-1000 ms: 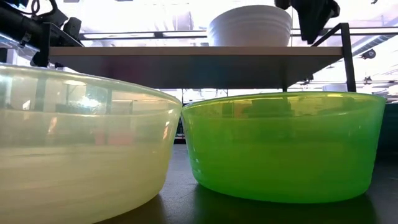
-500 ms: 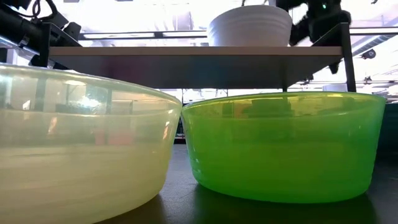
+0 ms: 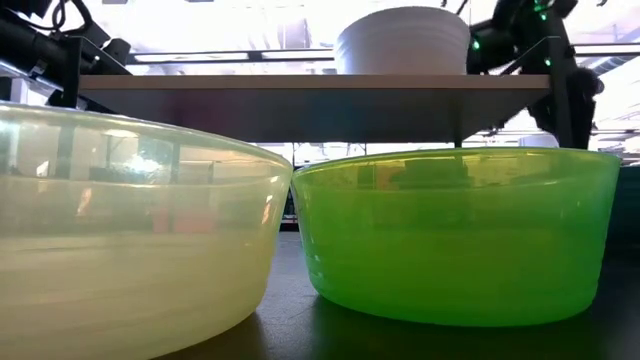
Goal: Place and stack bowls onto a shelf
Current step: Stack the large green bowl on top of the large white bowl on the shelf
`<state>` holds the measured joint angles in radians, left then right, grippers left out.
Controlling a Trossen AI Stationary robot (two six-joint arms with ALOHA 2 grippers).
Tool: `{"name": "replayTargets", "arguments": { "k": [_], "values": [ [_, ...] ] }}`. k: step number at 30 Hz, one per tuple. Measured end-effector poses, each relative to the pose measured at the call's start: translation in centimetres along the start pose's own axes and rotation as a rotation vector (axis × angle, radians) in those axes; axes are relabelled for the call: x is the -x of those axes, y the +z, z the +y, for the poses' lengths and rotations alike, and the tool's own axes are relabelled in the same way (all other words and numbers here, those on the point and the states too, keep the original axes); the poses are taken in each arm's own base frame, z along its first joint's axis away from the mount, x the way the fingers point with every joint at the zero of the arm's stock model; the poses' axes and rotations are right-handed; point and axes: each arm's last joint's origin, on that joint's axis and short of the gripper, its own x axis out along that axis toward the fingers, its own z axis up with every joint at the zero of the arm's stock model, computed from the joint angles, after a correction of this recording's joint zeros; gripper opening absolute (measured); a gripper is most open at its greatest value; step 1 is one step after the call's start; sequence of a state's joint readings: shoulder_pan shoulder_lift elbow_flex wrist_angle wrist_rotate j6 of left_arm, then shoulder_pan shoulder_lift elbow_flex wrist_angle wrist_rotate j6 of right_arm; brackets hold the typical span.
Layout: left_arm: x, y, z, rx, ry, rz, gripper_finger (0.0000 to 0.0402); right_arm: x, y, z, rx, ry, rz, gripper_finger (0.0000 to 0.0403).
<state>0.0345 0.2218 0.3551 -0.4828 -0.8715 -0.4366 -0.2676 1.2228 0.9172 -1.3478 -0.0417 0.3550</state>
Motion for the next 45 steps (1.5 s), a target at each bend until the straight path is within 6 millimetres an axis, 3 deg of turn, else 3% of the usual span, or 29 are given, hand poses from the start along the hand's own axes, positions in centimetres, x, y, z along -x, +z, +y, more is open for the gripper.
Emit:
{"name": "replayTargets", "arguments": {
  "k": [6,10,26,30,45],
  "values": [
    [-0.3,-0.8,0.0,-0.019,0.007,0.015,0.0142,-2.5,0.0,-0.1,-0.046,0.005,0.017,0.0146],
    [-0.3,-0.7,0.0,-0.014,0.005,0.011,0.0142,-3.1,0.0,-0.1,-0.054,0.006,0.015,0.0148],
    [-0.3,-0.7,-0.1,-0.014,0.003,0.005,0.0142,-2.8,0.5,0.1,0.006,0.024,-0.033,0.0144],
    [-0.3,-0.7,-0.1,-0.015,0.003,0.005,0.0142,-2.8,0.5,0.1,-0.061,0.029,-0.039,0.0142],
    [-0.3,-0.7,-0.1,-0.015,0.003,0.005,0.0142,-1.1,-1.0,-0.4,-0.115,0.081,-0.146,0.0141]
  ]
}}
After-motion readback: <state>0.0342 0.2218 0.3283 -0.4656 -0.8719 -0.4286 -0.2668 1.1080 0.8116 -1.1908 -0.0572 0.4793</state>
